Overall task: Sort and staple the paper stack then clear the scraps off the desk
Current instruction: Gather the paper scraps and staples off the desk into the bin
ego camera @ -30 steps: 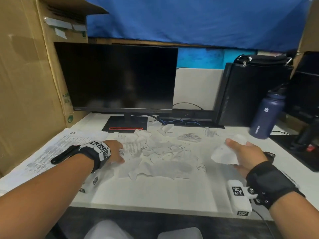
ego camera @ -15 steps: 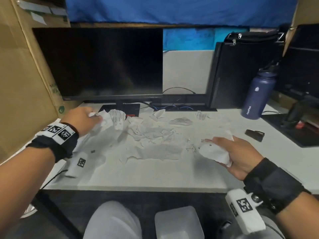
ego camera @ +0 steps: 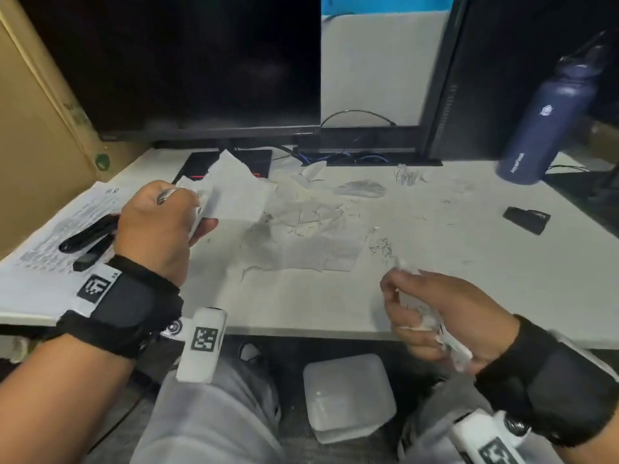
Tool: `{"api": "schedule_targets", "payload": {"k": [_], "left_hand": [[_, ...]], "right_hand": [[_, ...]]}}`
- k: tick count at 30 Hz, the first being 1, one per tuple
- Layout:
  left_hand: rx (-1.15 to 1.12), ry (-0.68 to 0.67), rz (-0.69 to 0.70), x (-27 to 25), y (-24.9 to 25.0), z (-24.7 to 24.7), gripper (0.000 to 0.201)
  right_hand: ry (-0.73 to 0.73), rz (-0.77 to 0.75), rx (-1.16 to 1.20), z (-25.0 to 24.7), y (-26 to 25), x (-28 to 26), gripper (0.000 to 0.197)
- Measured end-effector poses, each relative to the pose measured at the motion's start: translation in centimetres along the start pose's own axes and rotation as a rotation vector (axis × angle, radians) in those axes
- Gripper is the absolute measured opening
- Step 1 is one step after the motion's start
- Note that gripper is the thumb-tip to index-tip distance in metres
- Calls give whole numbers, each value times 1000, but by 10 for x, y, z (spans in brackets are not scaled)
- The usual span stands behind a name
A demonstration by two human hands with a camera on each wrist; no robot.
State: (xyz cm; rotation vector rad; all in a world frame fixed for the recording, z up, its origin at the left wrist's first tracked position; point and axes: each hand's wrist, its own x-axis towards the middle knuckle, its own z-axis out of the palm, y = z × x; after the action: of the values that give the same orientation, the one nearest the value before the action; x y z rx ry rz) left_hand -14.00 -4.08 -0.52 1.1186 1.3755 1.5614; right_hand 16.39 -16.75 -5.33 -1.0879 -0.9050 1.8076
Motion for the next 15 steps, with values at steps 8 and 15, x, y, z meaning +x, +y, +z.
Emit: {"api": "schedule_targets", "payload": {"k": [8,15], "left_hand": [[-112,-384,-162,-69,-13,24,33],[534,-1315,-316,-134,-98,44,23]], "right_hand": [[-224,124,-216,8,37,20,101],[-203,234,-248,-5,95,29,82]]}}
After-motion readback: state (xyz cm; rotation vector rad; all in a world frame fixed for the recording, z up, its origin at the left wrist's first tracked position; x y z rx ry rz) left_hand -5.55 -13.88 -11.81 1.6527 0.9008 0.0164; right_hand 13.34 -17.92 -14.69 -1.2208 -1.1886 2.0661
